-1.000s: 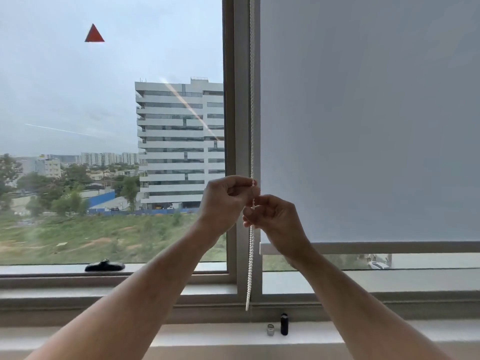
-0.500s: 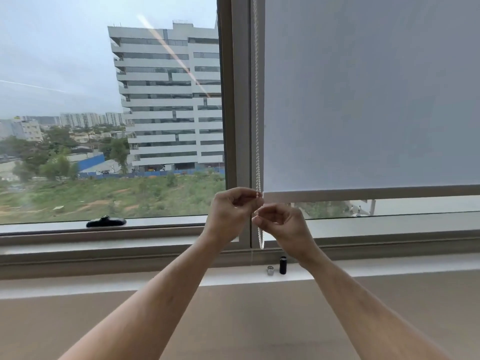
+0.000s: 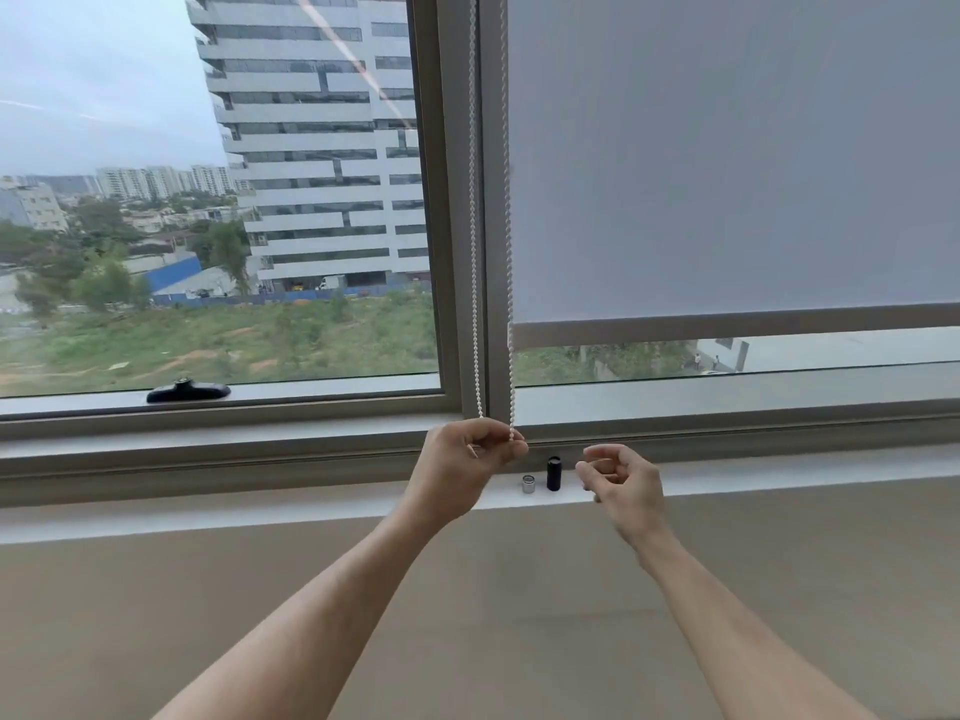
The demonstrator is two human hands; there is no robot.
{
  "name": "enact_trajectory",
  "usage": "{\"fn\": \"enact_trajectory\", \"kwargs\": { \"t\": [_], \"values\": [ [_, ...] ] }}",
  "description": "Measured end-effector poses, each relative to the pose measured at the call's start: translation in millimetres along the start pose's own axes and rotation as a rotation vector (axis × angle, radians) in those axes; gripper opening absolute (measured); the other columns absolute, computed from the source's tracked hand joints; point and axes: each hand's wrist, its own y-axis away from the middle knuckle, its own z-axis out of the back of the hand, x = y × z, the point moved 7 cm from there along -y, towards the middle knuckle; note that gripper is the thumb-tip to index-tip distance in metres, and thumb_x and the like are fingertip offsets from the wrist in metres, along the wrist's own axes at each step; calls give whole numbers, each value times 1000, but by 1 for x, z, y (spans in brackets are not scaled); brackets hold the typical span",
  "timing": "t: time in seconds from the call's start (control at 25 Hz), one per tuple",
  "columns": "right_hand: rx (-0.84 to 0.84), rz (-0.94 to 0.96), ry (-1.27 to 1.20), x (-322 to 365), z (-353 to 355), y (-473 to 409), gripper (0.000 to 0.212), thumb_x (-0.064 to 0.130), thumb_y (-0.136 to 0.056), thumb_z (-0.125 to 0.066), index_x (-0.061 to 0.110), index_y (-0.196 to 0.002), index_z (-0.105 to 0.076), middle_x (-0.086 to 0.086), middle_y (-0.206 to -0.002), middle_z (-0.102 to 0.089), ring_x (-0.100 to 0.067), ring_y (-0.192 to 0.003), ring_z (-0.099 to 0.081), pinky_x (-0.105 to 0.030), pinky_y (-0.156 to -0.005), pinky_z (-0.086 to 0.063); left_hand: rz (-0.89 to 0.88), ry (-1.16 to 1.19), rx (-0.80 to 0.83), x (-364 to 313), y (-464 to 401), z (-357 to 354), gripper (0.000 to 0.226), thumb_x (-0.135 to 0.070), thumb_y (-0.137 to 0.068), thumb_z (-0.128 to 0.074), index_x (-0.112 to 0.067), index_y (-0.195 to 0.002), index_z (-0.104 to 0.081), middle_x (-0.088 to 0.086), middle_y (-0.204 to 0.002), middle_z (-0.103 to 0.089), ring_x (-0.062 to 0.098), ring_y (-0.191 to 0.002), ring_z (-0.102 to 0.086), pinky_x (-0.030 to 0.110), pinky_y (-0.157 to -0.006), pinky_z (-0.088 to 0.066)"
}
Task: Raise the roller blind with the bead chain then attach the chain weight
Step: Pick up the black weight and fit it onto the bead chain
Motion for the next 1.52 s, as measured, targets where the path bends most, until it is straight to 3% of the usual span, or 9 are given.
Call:
{"fn": "enact_trajectory", "kwargs": {
  "t": [0.32, 0.56, 0.76, 1.0, 1.16, 1.28, 1.44, 1.52],
  "values": [
    [105, -157, 166, -90, -14, -37, 28, 19, -84, -74, 17, -109, -62, -1, -86, -67, -19, -80, -64, -25, -67, -49, 58, -92, -48, 40, -6, -20, 5, -26, -83, -74, -24, -81, -77, -16, -80, -74, -5, -66, -57, 11, -64, -41],
    [150, -172, 315, -113, -41, -77, 47, 22, -83, -75, 14, -126, -55, -6, -108, -63, -23, -90, -62, -33, -82, -50, 54, -154, -93, 61, -3, -30, 7, -27, -86, -71, -25, -88, -77, -24, -86, -70, -7, -84, -61, 11, -69, -43],
    [184, -163, 435, -129, -63, -105, 52, 21, -80, -76, 10, -128, -57, -8, -122, -64, -27, -110, -61, -39, -95, -48, 156, 74, -123, 78, 1, -33, 22, -37, -92, -56, -27, -97, -75, -11, -95, -76, 1, -93, -67, 15, -80, -49],
    [131, -127, 509, -132, -72, -110, 16, 15, -79, -71, 8, -93, -68, -12, -97, -72, -32, -89, -63, -36, -72, -47, 212, 272, -222, 86, -4, -28, 14, -16, -95, -58, -17, -102, -70, 3, -88, -78, 13, -77, -67, 16, -66, -48],
    [73, -76, 452, -120, -66, -103, 12, 17, -81, -72, 12, -91, -68, -10, -95, -71, -28, -84, -60, -30, -68, -40, 200, 304, -200, 85, -6, -29, 14, -15, -91, -64, -18, -104, -69, 4, -85, -77, 11, -75, -67, 16, -67, -48],
    [65, -30, 343, -104, -68, -89, 10, 18, -81, -73, 18, -88, -66, -5, -91, -71, -25, -87, -64, -32, -74, -47, 202, 318, -182, 85, -7, -30, 13, -18, -91, -64, -20, -103, -69, 5, -83, -77, 13, -71, -67, 16, -66, -48],
    [151, 28, 182, -67, -77, -59, 13, 14, -84, -72, 21, -86, -62, 5, -77, -68, -13, -81, -68, -14, -67, -47, 178, 299, -137, 79, -7, -31, 17, -22, -88, -68, -25, -104, -67, 6, -79, -77, 12, -67, -66, 18, -65, -48],
    [239, 49, 125, -50, -85, -47, 12, 14, -84, -73, 22, -85, -63, 7, -75, -67, -10, -74, -67, -20, -69, -50, 163, 269, -125, 77, -8, -30, 26, -22, -85, -72, -23, -110, -66, 9, -78, -76, 11, -67, -65, 21, -66, -49]
  ]
}}
